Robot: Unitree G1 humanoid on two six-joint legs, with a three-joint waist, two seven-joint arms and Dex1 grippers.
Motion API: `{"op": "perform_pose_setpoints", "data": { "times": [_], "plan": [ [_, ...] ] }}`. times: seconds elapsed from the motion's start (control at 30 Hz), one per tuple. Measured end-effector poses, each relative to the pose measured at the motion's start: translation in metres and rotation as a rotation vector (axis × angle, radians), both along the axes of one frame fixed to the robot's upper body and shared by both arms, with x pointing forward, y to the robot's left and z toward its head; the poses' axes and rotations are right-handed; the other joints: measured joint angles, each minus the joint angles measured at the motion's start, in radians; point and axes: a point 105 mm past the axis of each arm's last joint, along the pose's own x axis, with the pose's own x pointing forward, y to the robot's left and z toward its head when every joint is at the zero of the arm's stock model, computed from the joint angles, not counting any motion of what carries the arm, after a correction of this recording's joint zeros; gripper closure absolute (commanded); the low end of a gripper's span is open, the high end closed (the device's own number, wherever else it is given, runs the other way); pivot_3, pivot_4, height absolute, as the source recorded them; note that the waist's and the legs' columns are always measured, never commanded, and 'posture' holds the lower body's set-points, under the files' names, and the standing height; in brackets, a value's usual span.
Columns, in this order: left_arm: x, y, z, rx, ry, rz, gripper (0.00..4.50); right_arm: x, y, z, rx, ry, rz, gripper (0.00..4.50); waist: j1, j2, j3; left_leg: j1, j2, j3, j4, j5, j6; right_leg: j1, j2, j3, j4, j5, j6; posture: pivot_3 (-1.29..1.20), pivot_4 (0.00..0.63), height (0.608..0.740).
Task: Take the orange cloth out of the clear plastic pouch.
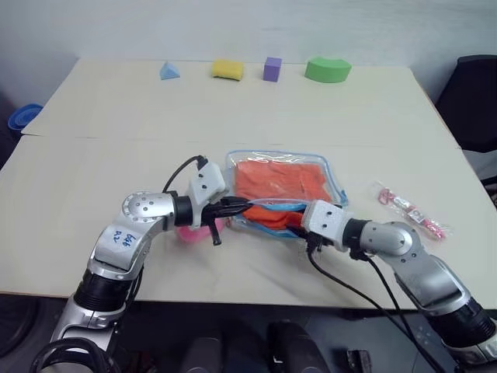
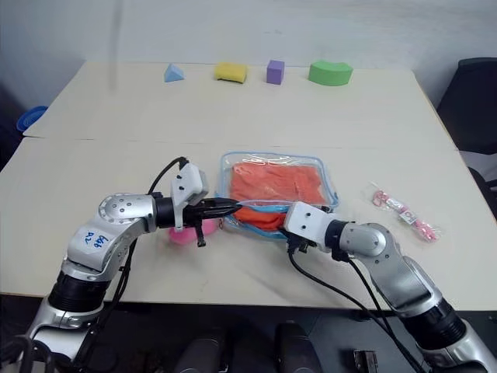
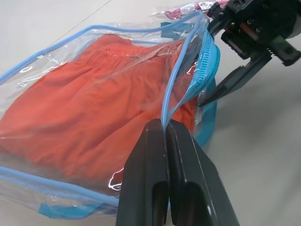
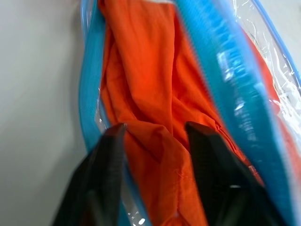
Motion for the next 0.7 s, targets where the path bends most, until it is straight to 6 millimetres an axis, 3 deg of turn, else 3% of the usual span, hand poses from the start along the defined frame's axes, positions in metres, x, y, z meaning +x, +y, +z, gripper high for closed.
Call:
{"op": "perform_pose_setpoints", "data": {
  "times": [0.03,0.37,0.7],
  "plan": [
    [0.0,-0.001,0.002,-0.001,-0.006,-0.003,4.5,0.001,0.0,-0.001,-0.015,-0.013,0.006,1.09,0.0,0.0,0.0,0.0,0.0,0.0,0.0,0.0,0.0,0.0,0.0,0.0,0.0,0.0,0.0,0.0,0.15,0.74],
    [0.0,-0.005,0.007,-0.008,-0.017,-0.013,4.5,0.014,0.004,-0.006,-0.08,-0.101,0.016,1.09,-0.002,0.0,0.0,0.0,0.0,0.0,0.0,0.0,0.0,-0.001,0.0,0.0,0.001,0.0,0.0,0.0,0.15,0.74],
    [-0.003,-0.008,0.01,-0.017,-0.02,-0.017,4.5,0.023,0.016,-0.005,-0.248,-0.287,0.131,1.09,-0.002,0.0,0.0,0.0,0.0,0.001,0.0,0.0,-0.001,-0.001,0.0,0.0,0.001,0.0,0.0,0.0,0.15,0.74]
  ]
}}
